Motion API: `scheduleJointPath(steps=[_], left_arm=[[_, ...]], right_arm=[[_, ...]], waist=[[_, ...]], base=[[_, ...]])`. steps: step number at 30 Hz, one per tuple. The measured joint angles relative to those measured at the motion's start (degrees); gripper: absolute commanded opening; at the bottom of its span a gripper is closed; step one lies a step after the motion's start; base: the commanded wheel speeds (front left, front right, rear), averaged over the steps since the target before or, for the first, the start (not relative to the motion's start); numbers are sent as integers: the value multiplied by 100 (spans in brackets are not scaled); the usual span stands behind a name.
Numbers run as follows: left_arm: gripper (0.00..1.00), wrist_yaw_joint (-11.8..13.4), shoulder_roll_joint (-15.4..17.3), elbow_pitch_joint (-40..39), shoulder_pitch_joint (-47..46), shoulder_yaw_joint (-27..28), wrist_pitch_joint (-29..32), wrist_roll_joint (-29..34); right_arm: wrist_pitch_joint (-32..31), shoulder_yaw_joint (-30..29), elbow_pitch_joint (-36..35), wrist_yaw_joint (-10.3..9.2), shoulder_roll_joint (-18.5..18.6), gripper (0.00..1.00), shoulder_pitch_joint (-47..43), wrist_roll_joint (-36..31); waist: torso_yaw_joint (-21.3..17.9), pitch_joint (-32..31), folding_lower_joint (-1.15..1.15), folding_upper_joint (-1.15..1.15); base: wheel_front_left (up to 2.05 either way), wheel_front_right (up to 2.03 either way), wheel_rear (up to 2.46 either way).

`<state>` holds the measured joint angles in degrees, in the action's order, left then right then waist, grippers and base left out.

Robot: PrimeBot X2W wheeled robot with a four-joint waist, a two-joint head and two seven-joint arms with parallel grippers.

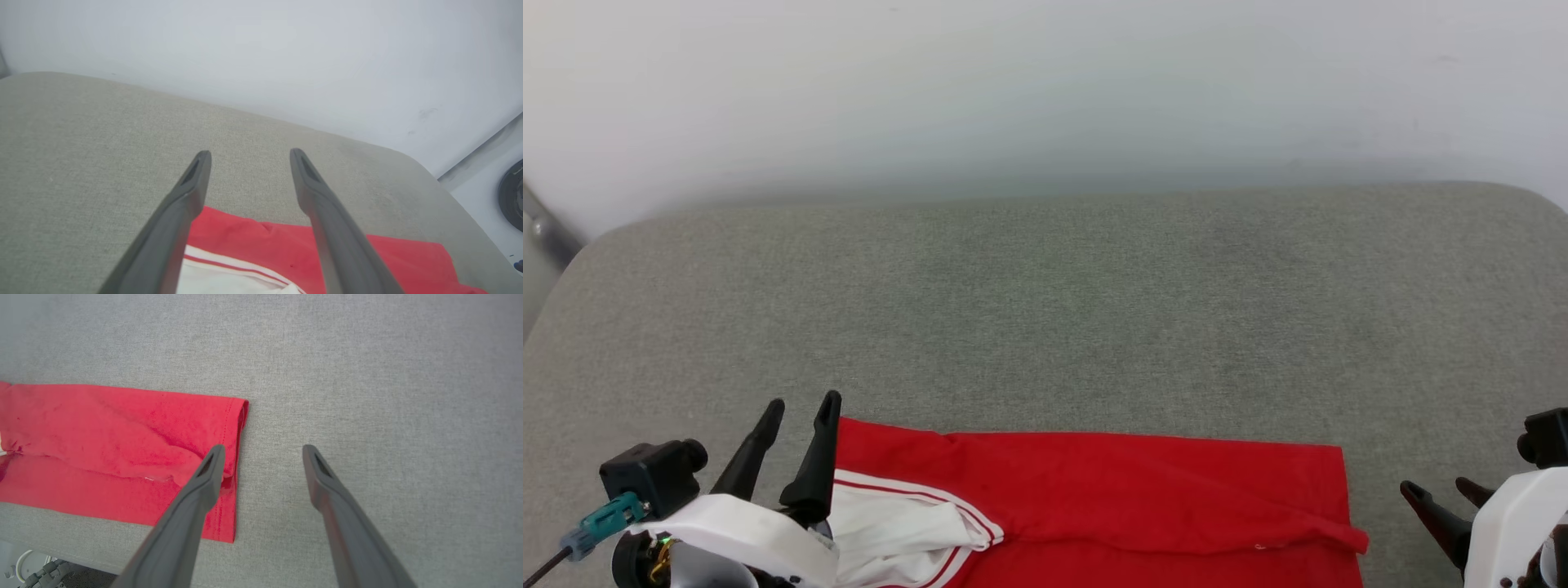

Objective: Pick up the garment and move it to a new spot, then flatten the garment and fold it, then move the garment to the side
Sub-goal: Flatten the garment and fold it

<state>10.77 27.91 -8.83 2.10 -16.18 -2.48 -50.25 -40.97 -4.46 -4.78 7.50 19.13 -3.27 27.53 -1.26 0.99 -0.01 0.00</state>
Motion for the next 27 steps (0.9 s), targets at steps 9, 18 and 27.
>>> scheduleJointPath(steps=[9, 18, 27], left_arm=[[100, -34, -226, 222, -503, -252, -1028, 1047], [100, -169, -466, 309, -805, -339, -1229, 1646], [100, -216, -497, 370, -824, -328, -1241, 1908]], right_arm=[[-584, -191, 230, 1, -169, 100, 36, 65], [-678, -170, 961, 1, -465, 100, 238, 134], [-695, 153, 1462, -1, -365, 0, 550, 522]], waist=[[335, 182, 0, 0], [701, 667, 1, 0], [783, 689, 2, 0]], base=[[0, 0, 0], [0, 0, 0], [0, 0, 0]])
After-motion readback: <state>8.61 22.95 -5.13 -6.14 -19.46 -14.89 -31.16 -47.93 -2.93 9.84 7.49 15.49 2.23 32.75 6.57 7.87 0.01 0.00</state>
